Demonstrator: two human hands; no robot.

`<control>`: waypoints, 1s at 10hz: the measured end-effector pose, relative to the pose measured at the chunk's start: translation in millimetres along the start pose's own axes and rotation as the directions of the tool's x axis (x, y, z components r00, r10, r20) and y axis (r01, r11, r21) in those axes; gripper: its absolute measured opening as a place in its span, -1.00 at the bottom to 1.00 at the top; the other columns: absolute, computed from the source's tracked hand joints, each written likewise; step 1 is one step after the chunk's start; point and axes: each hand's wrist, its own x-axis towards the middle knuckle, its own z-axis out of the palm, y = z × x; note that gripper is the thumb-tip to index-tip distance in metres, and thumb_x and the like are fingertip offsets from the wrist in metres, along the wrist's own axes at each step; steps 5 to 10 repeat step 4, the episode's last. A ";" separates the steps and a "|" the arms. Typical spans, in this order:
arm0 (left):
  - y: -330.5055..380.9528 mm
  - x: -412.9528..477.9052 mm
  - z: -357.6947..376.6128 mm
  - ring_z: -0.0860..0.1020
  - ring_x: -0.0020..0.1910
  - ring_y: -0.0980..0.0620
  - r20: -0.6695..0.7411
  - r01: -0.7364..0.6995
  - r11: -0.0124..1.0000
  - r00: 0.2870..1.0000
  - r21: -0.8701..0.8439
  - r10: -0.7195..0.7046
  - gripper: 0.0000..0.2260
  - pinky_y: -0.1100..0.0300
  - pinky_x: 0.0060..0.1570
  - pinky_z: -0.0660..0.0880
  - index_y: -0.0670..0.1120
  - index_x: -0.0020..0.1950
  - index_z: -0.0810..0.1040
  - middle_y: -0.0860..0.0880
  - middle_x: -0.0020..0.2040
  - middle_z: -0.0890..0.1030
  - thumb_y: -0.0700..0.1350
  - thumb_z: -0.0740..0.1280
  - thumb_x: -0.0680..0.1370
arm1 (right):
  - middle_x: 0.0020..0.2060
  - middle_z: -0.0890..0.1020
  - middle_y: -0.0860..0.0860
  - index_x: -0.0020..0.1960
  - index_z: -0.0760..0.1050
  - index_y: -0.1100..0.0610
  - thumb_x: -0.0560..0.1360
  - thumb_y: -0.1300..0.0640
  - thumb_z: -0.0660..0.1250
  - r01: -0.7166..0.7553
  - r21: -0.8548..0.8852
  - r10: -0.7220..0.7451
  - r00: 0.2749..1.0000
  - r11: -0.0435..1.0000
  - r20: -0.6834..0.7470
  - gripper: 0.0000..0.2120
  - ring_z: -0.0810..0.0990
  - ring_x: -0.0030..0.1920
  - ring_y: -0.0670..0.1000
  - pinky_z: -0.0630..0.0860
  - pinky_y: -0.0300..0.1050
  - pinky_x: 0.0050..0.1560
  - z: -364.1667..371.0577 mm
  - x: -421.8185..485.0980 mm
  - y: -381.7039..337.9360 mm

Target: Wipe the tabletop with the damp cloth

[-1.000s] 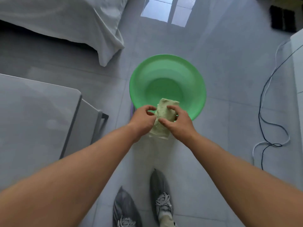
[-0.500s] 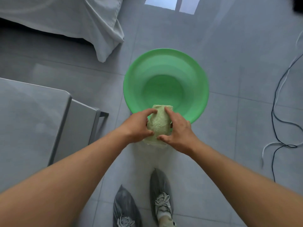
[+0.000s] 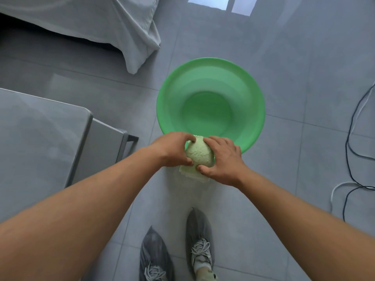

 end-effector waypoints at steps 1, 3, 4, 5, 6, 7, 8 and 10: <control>-2.0 -0.9 -3.1 0.50 -0.24 0.10 0.008 0.014 0.983 1.000 -0.183 -0.012 -0.35 0.29 -0.29 0.32 0.01 0.44 0.39 0.09 -0.20 0.51 0.05 0.53 0.40 | 0.54 0.22 -0.03 0.59 0.12 -0.06 0.39 -0.33 0.39 -0.001 0.018 0.001 1.000 1.000 0.017 -0.10 0.12 0.52 0.06 0.08 0.08 0.48 -2.6 -0.2 4.1; -0.2 -2.2 -6.3 0.52 -0.25 0.10 -0.156 0.030 0.947 0.984 -0.319 -0.084 -0.57 0.19 -0.18 0.38 0.02 0.30 0.50 0.07 -0.22 0.52 0.14 0.40 0.49 | 0.32 0.48 -0.04 0.40 0.44 0.02 0.42 -0.28 0.33 0.014 0.183 0.008 0.993 0.983 -0.117 -0.36 0.39 0.34 0.04 0.32 0.09 0.37 -10.7 -3.7 5.9; 1.3 -2.4 -4.7 0.55 -0.18 0.02 -0.155 0.077 0.915 0.977 -0.397 -0.149 -0.61 0.18 -0.12 0.42 0.01 0.29 0.50 -0.01 -0.12 0.57 0.12 0.38 0.51 | 0.18 0.56 -0.02 0.28 0.54 0.05 0.51 -0.14 0.38 0.025 0.211 0.008 0.988 0.977 -0.154 -0.59 0.49 0.23 0.03 0.40 0.05 0.29 -12.7 -1.8 3.3; 1.3 -2.4 -4.7 0.55 -0.18 0.02 -0.155 0.077 0.915 0.977 -0.397 -0.149 -0.61 0.18 -0.12 0.42 0.01 0.29 0.50 -0.01 -0.12 0.57 0.12 0.38 0.51 | 0.18 0.56 -0.02 0.28 0.54 0.05 0.51 -0.14 0.38 0.025 0.211 0.008 0.988 0.977 -0.154 -0.59 0.49 0.23 0.03 0.40 0.05 0.29 -12.7 -1.8 3.3; 1.3 -2.4 -4.7 0.55 -0.18 0.02 -0.155 0.077 0.915 0.977 -0.397 -0.149 -0.61 0.18 -0.12 0.42 0.01 0.29 0.50 -0.01 -0.12 0.57 0.12 0.38 0.51 | 0.18 0.56 -0.02 0.28 0.54 0.05 0.51 -0.14 0.38 0.025 0.211 0.008 0.988 0.977 -0.154 -0.59 0.49 0.23 0.03 0.40 0.05 0.29 -12.7 -1.8 3.3; 1.3 -2.4 -4.7 0.55 -0.18 0.02 -0.155 0.077 0.915 0.977 -0.397 -0.149 -0.61 0.18 -0.12 0.42 0.01 0.29 0.50 -0.01 -0.12 0.57 0.12 0.38 0.51 | 0.18 0.56 -0.02 0.28 0.54 0.05 0.51 -0.14 0.38 0.025 0.211 0.008 0.988 0.977 -0.154 -0.59 0.49 0.23 0.03 0.40 0.05 0.29 -12.7 -1.8 3.3; 1.3 -2.4 -4.7 0.55 -0.18 0.02 -0.155 0.077 0.915 0.977 -0.397 -0.149 -0.61 0.18 -0.12 0.42 0.01 0.29 0.50 -0.01 -0.12 0.57 0.12 0.38 0.51 | 0.18 0.56 -0.02 0.28 0.54 0.05 0.51 -0.14 0.38 0.025 0.211 0.008 0.988 0.977 -0.154 -0.59 0.49 0.23 0.03 0.40 0.05 0.29 -12.7 -1.8 3.3; 1.3 -2.4 -4.7 0.55 -0.18 0.02 -0.155 0.077 0.915 0.977 -0.397 -0.149 -0.61 0.18 -0.12 0.42 0.01 0.29 0.50 -0.01 -0.12 0.57 0.12 0.38 0.51 | 0.18 0.56 -0.02 0.28 0.54 0.05 0.51 -0.14 0.38 0.025 0.211 0.008 0.988 0.977 -0.154 -0.59 0.49 0.23 0.03 0.40 0.05 0.29 -12.7 -1.8 3.3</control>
